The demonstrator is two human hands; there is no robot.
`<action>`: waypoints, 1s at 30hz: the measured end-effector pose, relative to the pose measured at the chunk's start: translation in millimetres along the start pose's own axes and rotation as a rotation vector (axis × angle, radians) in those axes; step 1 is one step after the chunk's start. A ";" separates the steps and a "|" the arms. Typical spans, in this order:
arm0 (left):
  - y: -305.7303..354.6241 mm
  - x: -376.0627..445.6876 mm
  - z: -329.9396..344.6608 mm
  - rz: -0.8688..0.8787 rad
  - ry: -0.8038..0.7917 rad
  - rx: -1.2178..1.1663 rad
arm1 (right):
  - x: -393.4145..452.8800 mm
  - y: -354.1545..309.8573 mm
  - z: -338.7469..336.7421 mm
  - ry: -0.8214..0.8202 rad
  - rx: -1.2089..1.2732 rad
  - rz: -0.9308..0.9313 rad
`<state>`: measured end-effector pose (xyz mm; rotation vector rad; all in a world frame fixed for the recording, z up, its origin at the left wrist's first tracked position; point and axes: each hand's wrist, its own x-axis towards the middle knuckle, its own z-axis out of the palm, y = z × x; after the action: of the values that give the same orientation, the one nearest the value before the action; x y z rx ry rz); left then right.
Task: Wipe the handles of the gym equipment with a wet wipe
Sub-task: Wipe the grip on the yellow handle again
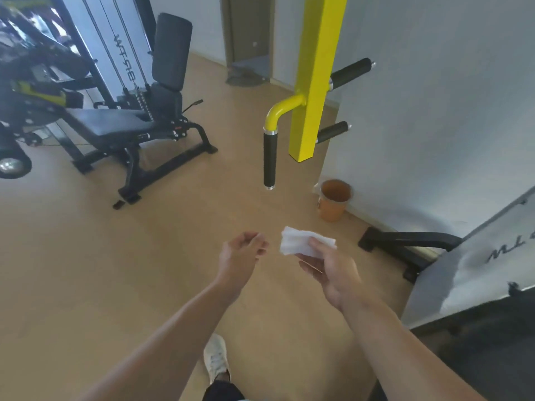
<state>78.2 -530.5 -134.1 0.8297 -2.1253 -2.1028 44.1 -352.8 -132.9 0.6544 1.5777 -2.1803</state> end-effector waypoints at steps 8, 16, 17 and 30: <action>83.9 128.0 -35.2 0.160 -0.187 0.153 | 81.6 -79.2 139.5 0.320 -0.034 -0.420; 147.0 179.3 -47.4 0.380 -0.314 0.185 | 80.2 -63.7 181.1 0.143 -0.173 -0.695; 154.0 181.2 -44.8 0.418 -0.326 0.191 | 84.7 -64.6 178.9 0.147 -0.245 -0.735; 229.2 185.4 3.3 0.564 -0.245 0.567 | 125.1 -115.9 187.0 0.001 -0.563 -0.770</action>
<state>-159.8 -614.3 18.5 -0.0571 -2.7072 -1.3934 -150.8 -498.8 -63.8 -0.1659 2.5906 -1.9736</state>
